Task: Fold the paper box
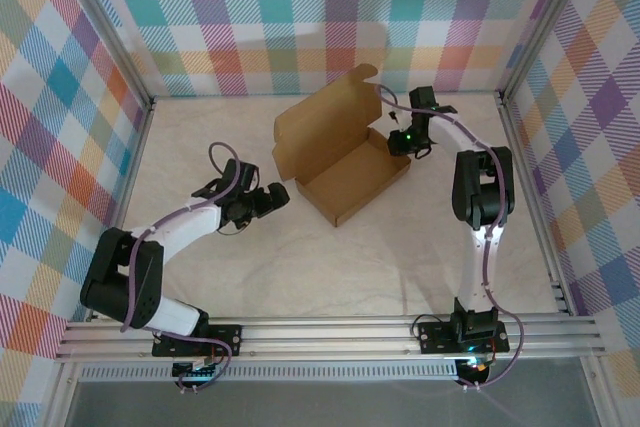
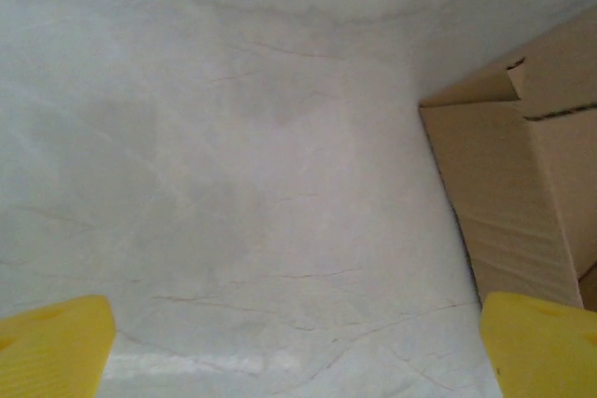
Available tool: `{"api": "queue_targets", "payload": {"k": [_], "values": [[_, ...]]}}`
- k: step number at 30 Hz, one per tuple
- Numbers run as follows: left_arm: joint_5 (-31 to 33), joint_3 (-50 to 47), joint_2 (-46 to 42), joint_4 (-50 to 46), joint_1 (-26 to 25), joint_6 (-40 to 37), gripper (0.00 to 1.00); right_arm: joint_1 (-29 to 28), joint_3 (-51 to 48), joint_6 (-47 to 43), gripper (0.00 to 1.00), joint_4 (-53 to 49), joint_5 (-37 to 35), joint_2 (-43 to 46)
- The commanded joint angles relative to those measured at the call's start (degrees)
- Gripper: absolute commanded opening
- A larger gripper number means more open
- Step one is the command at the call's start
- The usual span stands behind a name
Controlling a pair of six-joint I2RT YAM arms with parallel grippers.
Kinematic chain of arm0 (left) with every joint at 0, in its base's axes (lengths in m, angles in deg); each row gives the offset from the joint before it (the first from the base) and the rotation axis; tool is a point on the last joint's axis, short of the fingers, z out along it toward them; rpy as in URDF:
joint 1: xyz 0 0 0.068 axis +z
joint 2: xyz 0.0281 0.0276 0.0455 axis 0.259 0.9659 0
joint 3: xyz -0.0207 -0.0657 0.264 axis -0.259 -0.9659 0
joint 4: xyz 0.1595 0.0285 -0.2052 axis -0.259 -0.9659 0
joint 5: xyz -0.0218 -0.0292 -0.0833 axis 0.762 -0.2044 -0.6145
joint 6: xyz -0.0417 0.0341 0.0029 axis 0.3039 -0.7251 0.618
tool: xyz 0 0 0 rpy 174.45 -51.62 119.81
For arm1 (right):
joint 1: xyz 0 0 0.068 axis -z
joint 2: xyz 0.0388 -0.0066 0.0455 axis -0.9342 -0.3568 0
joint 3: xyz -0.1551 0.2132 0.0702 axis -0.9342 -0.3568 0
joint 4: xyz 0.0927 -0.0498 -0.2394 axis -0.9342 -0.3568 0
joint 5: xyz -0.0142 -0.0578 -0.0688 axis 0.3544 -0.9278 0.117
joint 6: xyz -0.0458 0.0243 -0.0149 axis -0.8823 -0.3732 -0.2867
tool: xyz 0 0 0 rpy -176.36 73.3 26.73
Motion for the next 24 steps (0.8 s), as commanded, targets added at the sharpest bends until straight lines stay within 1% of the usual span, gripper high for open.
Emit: {"api": "queue_targets", "payload": {"k": [1,3,6,8,10,13,15,17,20,24], "values": [[-1.5,3.7,3.0,2.2,-0.6,-1.7,1.00,-0.3,-4.4,7.8,0.21,-1.1,-1.4,6.3],[-1.9,5.9,5.4,1.3,-0.6,-2.6,1.00,-0.9,-9.1,11.8,0.19,0.6,-4.0,9.7],[-2.9,8.5,7.8,1.3,-0.6,-3.9,1.00,-3.1,-17.2,15.6,0.21,4.3,-8.2,15.1],[-2.8,9.9,8.6,1.0,-0.6,-5.0,1.00,-4.9,-22.3,17.4,0.25,6.2,-11.2,18.7],[-2.1,11.1,9.0,0.4,-0.5,-6.1,1.00,-6.2,-26.7,18.9,0.25,7.5,-13.1,21.9],[-2.2,13.6,10.5,-0.5,-0.5,-8.5,1.00,-6.6,-31.4,20.1,0.27,8.1,-11.5,25.2],[-1.3,14.5,11.2,-0.3,-0.5,-9.5,1.00,-6.6,-31.8,19.3,0.30,7.8,-11.7,25.9],[-0.3,15.7,12.3,0.0,-0.4,-10.6,1.00,-6.5,-31.1,18.7,0.37,8.4,-13.4,25.8],[0.3,18.6,15.0,0.1,0.1,-10.9,1.00,-6.6,-29.6,15.0,0.42,11.8,-14.3,25.1],[1.4,23.1,19.2,-1.8,0.1,-10.4,0.92,-6.2,-23.9,11.1,0.44,12.3,-14.5,20.3]]}}
